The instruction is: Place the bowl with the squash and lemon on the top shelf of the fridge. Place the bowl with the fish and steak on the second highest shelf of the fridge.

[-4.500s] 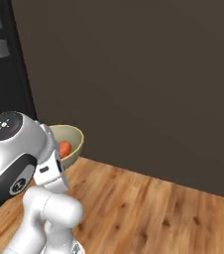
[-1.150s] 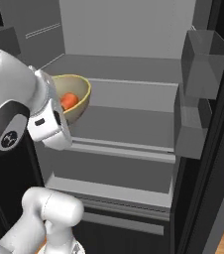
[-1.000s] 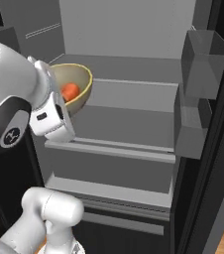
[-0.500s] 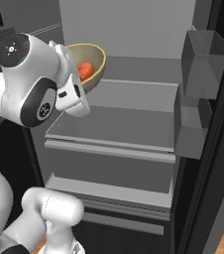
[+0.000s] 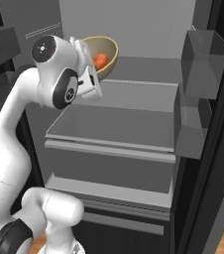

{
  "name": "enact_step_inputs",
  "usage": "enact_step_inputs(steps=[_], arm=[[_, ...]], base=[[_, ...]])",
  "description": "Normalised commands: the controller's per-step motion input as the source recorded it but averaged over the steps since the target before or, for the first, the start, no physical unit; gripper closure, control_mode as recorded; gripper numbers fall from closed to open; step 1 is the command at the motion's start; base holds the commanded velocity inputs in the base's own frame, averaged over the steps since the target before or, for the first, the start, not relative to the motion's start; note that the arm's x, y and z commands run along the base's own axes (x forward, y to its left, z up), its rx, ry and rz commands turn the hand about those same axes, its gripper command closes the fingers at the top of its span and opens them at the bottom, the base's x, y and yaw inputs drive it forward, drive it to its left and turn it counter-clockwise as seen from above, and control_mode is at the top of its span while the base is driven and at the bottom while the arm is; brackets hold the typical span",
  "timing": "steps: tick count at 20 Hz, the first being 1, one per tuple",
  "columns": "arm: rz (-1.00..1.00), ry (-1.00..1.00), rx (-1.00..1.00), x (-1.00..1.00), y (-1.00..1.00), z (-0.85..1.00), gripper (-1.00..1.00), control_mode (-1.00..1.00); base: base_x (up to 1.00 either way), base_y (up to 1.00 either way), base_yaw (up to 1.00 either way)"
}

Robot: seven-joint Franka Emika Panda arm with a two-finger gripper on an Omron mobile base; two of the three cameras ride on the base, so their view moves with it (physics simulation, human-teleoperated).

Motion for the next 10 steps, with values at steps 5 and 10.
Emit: enact_step_inputs(steps=[5,10], arm=[[0.00,0.09,0.02,0.98,-0.18,0.00,1.00,-1.00],[0.00,0.04,0.00,1.00,-0.14,0.00,1.00,-1.00]], base=[[0.00,0.00,0.00],[0.00,0.00,0.00]])
